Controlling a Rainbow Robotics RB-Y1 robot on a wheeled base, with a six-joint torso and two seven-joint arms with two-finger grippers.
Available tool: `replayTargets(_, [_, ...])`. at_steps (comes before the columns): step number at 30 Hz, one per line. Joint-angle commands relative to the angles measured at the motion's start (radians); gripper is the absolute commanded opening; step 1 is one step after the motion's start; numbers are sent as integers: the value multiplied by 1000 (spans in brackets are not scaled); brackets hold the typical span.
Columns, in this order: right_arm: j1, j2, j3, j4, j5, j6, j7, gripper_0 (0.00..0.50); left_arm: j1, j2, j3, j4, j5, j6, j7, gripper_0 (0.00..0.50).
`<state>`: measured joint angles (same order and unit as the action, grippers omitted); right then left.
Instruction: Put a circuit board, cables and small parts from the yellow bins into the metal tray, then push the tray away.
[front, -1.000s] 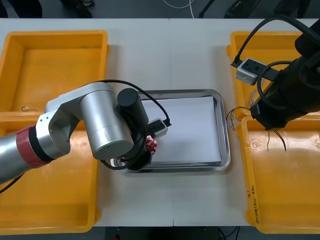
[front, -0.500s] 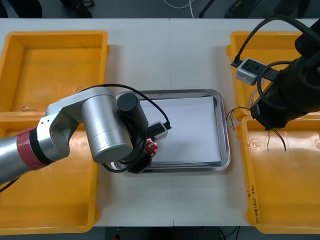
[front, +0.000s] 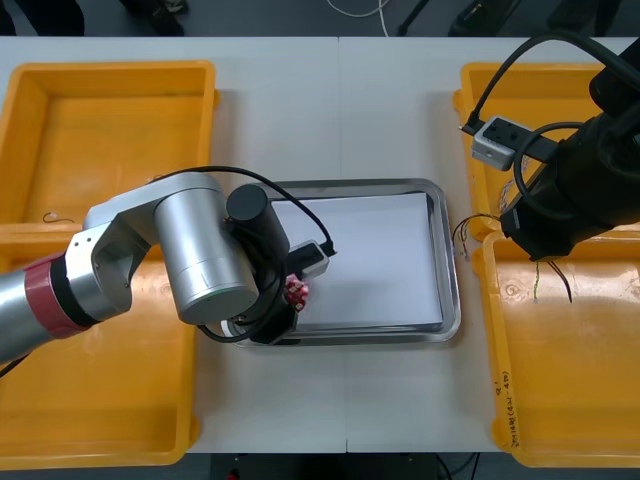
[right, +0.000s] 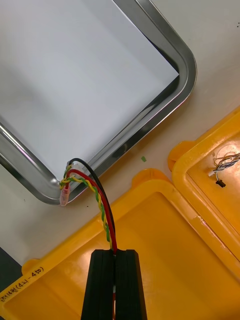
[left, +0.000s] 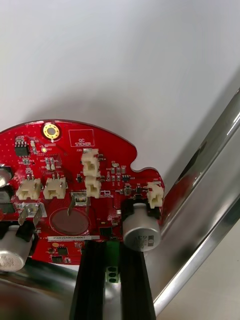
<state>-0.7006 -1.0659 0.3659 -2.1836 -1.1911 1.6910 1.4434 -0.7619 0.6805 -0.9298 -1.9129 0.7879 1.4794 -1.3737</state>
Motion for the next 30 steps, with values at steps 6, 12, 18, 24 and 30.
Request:
replayTargets(6, [-37, 1, 8, -27, 2, 4, -31, 0, -34, 62, -38, -12, 10, -59, 127, 447])
replayTargets(12, [-37, 3, 8, -27, 4, 4, -31, 0, -36, 63, -30, -12, 14, -59, 136, 500])
replayTargets(18, [-36, 3, 8, -27, 7, 4, -28, 0, -36, 62, 12, -21, 47, -54, 142, 500])
replayTargets(24, [-36, 4, 8, -27, 4, -5, -23, 0, -36, 47, 83, -64, 63, 30, 153, 500])
replayTargets(30, [-45, 6, 62, -27, 19, -68, -29, 0, -33, 5, 200, -100, 83, 148, 166, 500])
